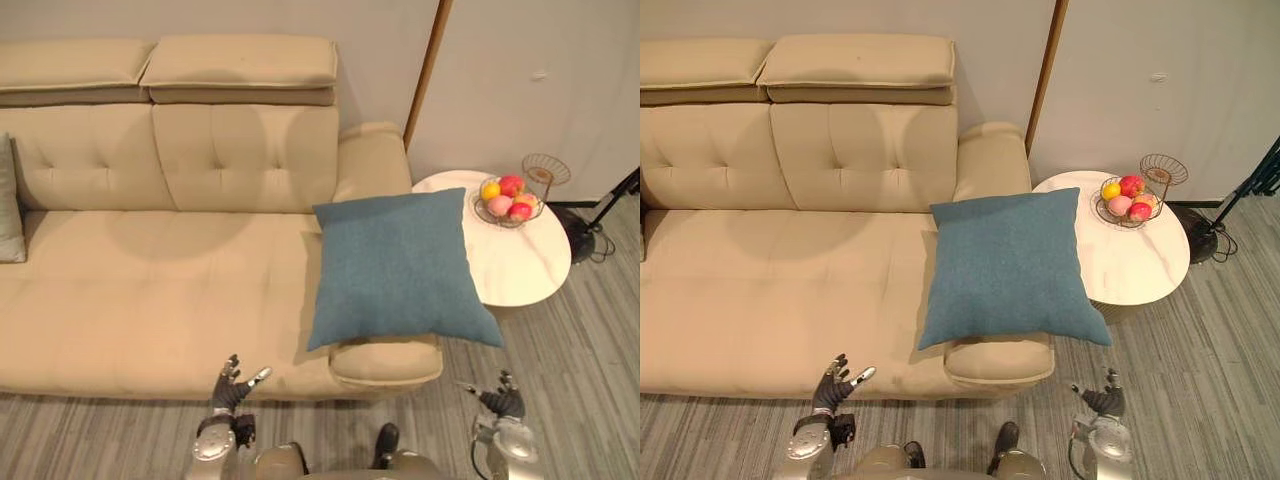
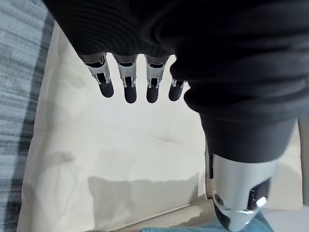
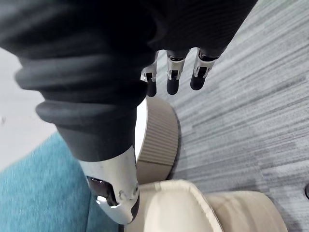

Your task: Pick up cushions and gather them together orderly.

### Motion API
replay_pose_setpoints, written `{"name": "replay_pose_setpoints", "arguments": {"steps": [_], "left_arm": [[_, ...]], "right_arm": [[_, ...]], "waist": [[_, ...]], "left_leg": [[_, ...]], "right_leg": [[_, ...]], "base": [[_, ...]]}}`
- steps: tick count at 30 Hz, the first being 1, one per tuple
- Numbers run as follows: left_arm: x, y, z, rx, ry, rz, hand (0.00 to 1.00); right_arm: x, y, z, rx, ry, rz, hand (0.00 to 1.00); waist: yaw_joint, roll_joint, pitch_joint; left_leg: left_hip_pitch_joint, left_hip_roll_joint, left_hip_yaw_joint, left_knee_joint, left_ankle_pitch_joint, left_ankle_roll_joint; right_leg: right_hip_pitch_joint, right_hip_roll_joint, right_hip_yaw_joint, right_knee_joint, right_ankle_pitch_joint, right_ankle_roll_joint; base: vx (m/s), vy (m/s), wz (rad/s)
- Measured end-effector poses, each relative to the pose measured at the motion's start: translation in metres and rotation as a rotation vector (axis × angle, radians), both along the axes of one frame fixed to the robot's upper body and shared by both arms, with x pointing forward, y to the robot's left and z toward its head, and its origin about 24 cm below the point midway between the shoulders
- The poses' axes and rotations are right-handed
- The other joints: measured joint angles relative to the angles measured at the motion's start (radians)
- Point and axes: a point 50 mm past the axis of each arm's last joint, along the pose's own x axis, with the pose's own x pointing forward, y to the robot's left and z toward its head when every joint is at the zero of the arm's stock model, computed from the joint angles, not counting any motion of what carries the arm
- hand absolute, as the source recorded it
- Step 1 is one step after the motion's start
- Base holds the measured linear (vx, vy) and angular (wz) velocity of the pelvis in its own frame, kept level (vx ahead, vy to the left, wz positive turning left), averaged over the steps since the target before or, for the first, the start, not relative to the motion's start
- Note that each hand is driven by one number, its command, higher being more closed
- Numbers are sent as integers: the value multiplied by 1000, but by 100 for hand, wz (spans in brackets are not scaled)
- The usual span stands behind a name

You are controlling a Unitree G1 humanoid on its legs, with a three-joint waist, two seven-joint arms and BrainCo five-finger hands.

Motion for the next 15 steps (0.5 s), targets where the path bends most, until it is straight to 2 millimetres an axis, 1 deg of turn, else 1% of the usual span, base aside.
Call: {"name": "replay_pose_setpoints", "arguments": {"steps": [1,3,4,5,6,7,8,9,10,11,13,14,15], "left_arm": [[2,5,2,17,-6,-4,0],[4,11,5,39,-11,-11,0],[9,11,7,42,-24,-14,0],[11,11,8,43,-29,-15,0],[15,11,10,46,-42,-19,0],[23,13,15,56,-63,-25,0],[26,14,17,61,-72,-27,0],[36,15,23,70,-101,-35,0],[51,13,32,73,-146,-46,0],[57,13,36,75,-165,-51,0],[85,7,56,81,-254,-72,0],[97,4,66,77,-297,-76,0],[112,-2,77,69,-342,-91,0]], "right_arm": [[3,-8,5,-24,-8,-1,0],[11,-17,13,-56,-37,2,0],[16,-26,23,-95,-64,11,0],[18,-29,27,-110,-73,15,0],[25,-36,35,-139,-95,23,0],[36,-42,46,-170,-131,37,0],[41,-43,50,-179,-144,42,0],[50,-47,59,-201,-168,56,0],[64,-49,69,-230,-192,91,0],[69,-48,73,-241,-202,109,0],[101,-43,95,-283,-261,185,0],[117,-38,105,-294,-291,218,0],[137,-30,119,-307,-335,257,0]], "waist": [[-9,-2,0],[-24,-8,0],[-29,-11,2],[-34,-12,2],[-41,-14,2],[-42,-16,3],[-45,-17,4],[-47,-18,5],[-47,-20,10],[-48,-20,15],[-54,-23,41],[-57,-24,55],[-59,-23,75]], "left_leg": [[11,-5,7,-37,18,-1],[19,-6,19,-73,36,-4],[18,-6,29,-89,47,-6],[17,-7,31,-96,51,-7],[11,-7,39,-107,53,-11],[-1,-7,56,-115,61,-13],[-7,-6,61,-117,62,-15],[-26,-6,72,-118,67,-17],[-53,-6,79,-115,69,-16],[-64,-6,80,-110,70,-16],[-126,-2,79,-81,74,-10],[-152,-1,79,-71,75,-9],[-180,0,78,-58,78,-4]], "right_leg": [[0,0,1,-12,11,-6],[-2,2,7,-31,23,-8],[-12,7,14,-40,30,-12],[-14,8,15,-46,34,-12],[-27,13,23,-54,37,-9],[-50,17,39,-59,45,-8],[-57,18,44,-62,48,-6],[-83,20,54,-62,55,-7],[-111,20,62,-65,68,-11],[-120,20,63,-66,72,-12],[-170,18,65,-65,98,-27],[-191,18,66,-66,109,-32],[-212,17,66,-66,115,-34]], "base": [[-78,-25,-2],[-98,-36,-13],[-105,-52,-16],[-105,-54,-18],[-99,-46,-27],[-97,-45,-29],[-114,-48,-32],[-78,-34,-24],[-75,-30,-21],[-60,-22,-12],[-70,-13,0],[-66,-8,4],[-47,-5,4]]}}
